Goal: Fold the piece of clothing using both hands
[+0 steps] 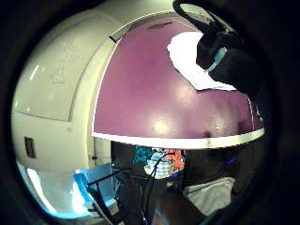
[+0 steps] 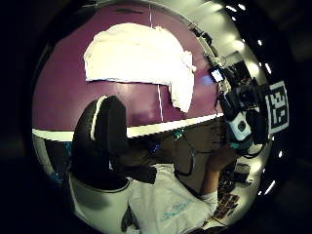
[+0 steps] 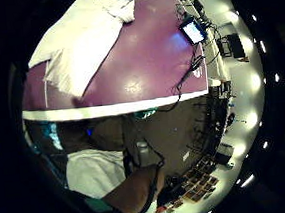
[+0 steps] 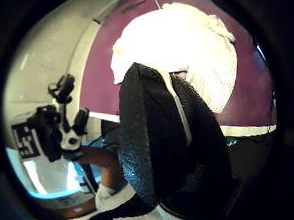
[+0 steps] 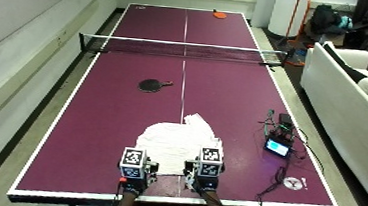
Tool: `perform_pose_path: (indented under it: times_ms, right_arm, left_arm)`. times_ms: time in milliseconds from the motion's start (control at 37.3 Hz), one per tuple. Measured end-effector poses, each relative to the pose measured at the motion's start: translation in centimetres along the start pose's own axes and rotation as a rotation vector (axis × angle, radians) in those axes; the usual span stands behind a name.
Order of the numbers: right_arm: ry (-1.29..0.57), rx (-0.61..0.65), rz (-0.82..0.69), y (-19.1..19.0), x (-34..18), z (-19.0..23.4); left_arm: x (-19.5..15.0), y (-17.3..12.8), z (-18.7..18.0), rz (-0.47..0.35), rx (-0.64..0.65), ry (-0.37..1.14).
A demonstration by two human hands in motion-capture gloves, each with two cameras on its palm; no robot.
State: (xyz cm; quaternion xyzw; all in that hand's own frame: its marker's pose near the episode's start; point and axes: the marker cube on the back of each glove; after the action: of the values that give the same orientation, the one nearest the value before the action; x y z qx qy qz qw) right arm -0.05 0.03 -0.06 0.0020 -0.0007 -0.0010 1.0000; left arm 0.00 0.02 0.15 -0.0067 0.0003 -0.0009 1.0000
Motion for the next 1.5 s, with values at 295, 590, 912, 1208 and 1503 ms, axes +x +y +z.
perform_pose_path:
  times_ms: [295,590,912,1208,1503]
  right_arm:
    - [0.013,0.022,0.005,0.4,0.4,-0.4]
    - [0.011,0.025,-0.007,0.6,0.5,-0.5]
    - [0.014,0.016,-0.015,0.2,1.0,-0.2]
    - [0.009,-0.157,-0.054,-3.6,0.9,5.3]
    - [-0.07,-0.361,-0.029,-2.8,2.3,5.5]
  left_arm:
    - [0.3,-0.2,1.4,0.021,-0.064,0.013]
    - [1.3,0.1,0.7,0.06,-0.064,0.022]
    - [0.1,-0.9,1.4,0.016,-0.048,0.025]
    - [0.1,-5.5,6.9,-0.033,-0.107,-0.019]
    - [0.8,-3.4,4.6,0.006,-0.296,-0.101]
